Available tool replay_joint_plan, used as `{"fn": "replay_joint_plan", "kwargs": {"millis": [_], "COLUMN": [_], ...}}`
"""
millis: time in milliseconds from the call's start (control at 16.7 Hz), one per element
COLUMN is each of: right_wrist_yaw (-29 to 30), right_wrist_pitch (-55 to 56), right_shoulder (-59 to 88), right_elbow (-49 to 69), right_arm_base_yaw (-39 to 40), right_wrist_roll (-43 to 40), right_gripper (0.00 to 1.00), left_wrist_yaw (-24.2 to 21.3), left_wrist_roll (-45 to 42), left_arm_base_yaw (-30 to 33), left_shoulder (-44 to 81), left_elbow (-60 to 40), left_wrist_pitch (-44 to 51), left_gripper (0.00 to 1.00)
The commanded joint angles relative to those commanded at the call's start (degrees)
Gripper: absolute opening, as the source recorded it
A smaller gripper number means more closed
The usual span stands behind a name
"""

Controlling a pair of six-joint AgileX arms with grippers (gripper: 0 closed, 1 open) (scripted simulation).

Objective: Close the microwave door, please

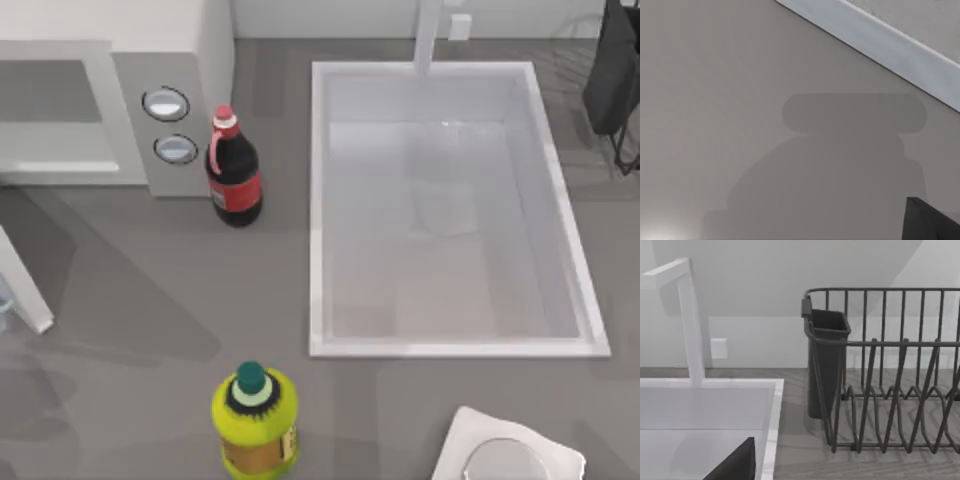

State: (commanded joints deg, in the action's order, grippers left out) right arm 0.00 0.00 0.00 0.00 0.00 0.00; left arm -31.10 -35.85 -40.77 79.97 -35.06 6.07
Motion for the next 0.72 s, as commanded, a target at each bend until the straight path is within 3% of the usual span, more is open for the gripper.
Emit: {"fn": "replay_joint_plan", "kwargs": {"millis": [360,720], "right_wrist_yaw": [0.0,0.0], "right_wrist_pitch": [0.0,0.0], "right_shoulder": [0.0,0.0], "right_elbow": [0.0,0.0], "right_arm_base_yaw": [0.0,0.0], "right_wrist_roll": [0.0,0.0], "right_gripper": [1.00,1.00], "left_wrist_yaw": [6.7,7.2], "left_wrist_roll": [9.3,9.7], "left_arm_base_yaw": [7.5,7.5], "left_shoulder": [-7.6,-7.7], "left_elbow": [7.8,8.1], "left_wrist_pitch": [-0.6,-0.6], "left_gripper": [0.00,0.00]}}
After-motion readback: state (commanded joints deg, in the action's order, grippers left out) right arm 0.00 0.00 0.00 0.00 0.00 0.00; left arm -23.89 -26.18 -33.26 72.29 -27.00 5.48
